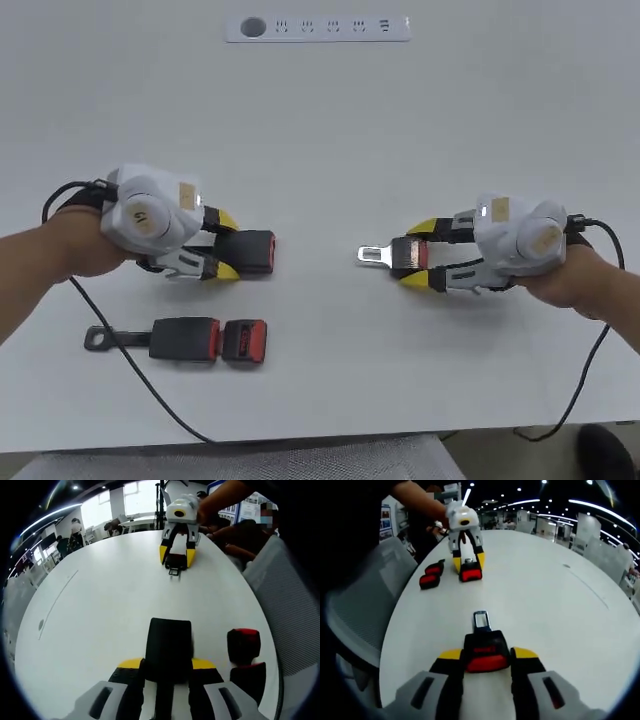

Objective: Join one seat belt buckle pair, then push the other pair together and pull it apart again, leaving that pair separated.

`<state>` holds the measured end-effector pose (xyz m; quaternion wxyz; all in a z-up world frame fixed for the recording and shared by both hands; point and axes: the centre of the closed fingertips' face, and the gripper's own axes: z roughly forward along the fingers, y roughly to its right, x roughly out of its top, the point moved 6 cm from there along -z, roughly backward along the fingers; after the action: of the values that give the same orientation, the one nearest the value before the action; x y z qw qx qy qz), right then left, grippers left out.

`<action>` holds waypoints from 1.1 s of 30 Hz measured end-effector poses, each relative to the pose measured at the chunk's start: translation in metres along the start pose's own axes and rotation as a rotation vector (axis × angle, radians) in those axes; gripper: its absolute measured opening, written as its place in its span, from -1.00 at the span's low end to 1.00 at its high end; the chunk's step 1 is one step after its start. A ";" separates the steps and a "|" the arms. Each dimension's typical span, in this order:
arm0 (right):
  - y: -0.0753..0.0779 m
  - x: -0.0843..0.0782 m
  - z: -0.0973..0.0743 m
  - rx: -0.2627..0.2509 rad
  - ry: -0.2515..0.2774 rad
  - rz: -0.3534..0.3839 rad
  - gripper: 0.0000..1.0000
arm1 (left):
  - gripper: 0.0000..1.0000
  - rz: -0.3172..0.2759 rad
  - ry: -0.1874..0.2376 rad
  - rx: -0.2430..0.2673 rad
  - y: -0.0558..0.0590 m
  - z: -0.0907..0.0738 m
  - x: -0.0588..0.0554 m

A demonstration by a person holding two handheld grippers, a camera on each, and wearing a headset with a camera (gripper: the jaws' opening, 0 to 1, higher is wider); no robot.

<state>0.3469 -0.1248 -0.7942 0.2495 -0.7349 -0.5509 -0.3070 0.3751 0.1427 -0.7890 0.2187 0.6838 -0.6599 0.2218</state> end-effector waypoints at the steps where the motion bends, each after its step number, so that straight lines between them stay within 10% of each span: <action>1: 0.000 0.000 0.000 0.000 0.004 0.002 -0.26 | -0.30 0.000 0.001 -0.001 0.000 0.000 0.000; 33: -0.001 0.013 0.026 0.000 0.047 0.030 -0.27 | -0.30 -0.006 0.009 -0.002 0.000 0.000 -0.002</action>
<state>0.3535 -0.0979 -0.8026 0.2667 -0.7358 -0.5337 -0.3204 0.3746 0.1448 -0.7902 0.2233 0.6843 -0.6572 0.2236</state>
